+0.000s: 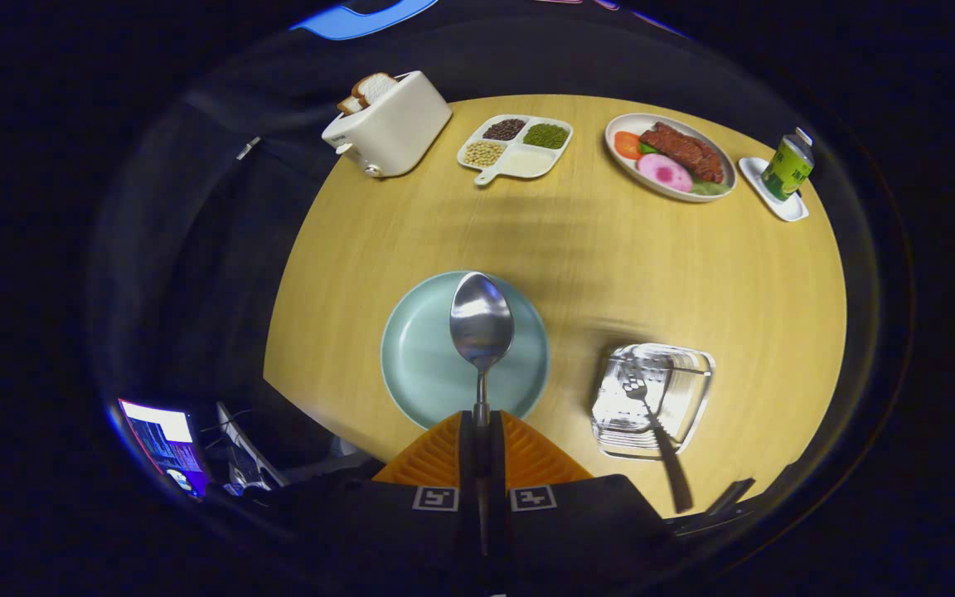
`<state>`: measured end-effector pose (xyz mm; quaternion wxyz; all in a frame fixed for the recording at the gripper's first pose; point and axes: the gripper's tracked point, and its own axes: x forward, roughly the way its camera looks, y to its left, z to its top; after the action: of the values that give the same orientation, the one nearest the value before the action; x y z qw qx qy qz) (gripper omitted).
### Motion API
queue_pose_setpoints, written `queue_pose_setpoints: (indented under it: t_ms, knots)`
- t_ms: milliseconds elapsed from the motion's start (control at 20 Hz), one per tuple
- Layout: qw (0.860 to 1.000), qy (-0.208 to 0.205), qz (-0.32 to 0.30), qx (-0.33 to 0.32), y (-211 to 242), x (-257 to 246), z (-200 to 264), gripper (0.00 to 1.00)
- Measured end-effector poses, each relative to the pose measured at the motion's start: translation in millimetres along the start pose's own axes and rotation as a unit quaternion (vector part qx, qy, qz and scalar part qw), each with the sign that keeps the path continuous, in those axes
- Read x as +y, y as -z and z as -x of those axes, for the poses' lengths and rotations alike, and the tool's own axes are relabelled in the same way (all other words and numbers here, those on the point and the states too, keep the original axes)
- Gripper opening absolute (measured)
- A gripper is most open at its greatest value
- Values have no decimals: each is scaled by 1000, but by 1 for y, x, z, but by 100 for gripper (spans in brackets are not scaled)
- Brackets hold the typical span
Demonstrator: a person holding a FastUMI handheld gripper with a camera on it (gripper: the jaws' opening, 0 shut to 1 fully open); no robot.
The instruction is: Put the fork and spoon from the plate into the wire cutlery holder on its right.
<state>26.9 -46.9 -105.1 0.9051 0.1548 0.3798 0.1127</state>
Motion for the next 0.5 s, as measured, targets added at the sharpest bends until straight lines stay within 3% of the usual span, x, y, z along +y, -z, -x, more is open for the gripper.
queue_pose_setpoints:
  t_ms: [200,500]
  knots:
    - [997,44,29,51,18,-47,36,8]
    - [981,76,40,173,47,-82,37,8]
